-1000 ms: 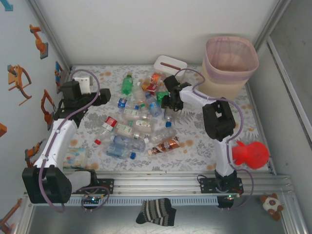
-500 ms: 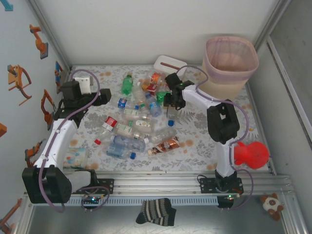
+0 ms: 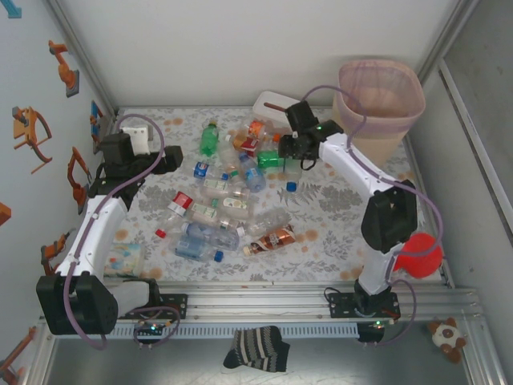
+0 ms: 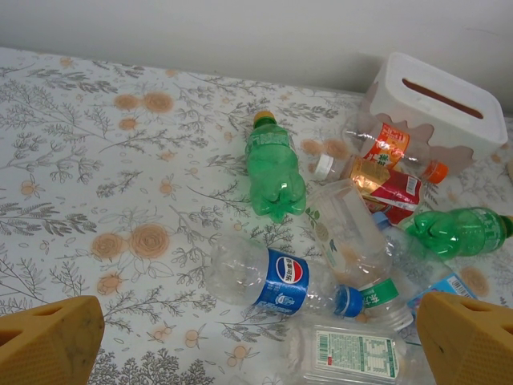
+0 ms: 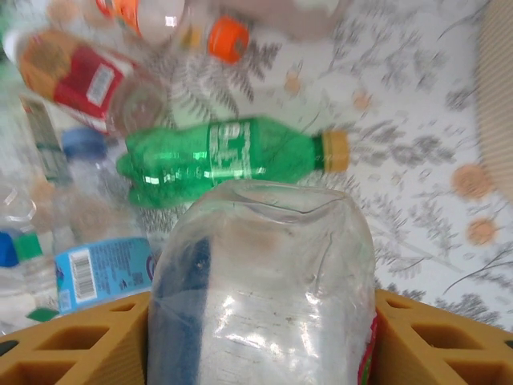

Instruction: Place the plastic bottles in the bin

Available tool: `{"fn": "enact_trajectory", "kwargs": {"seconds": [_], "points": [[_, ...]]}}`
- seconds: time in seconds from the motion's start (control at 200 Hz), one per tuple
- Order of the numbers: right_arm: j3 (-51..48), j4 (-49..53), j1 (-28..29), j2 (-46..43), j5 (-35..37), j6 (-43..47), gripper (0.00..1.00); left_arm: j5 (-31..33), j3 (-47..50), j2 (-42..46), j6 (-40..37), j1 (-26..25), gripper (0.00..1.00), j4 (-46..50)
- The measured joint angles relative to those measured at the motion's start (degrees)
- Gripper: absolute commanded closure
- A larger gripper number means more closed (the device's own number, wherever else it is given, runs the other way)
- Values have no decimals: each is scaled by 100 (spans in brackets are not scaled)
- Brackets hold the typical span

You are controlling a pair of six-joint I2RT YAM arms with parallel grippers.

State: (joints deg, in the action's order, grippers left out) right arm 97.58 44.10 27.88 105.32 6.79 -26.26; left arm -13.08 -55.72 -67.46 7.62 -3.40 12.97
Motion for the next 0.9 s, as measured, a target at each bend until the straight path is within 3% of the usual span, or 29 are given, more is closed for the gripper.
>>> {"fn": "enact_trajectory", "kwargs": {"seconds": [0.671,0.901], "points": [[3661,439,-1591,133,-208,142,40,2,0,0,0,0,0,0],[3781,-208,-2299,284,-96,-592,42,22,0,0,-2,0,0,0]]}}
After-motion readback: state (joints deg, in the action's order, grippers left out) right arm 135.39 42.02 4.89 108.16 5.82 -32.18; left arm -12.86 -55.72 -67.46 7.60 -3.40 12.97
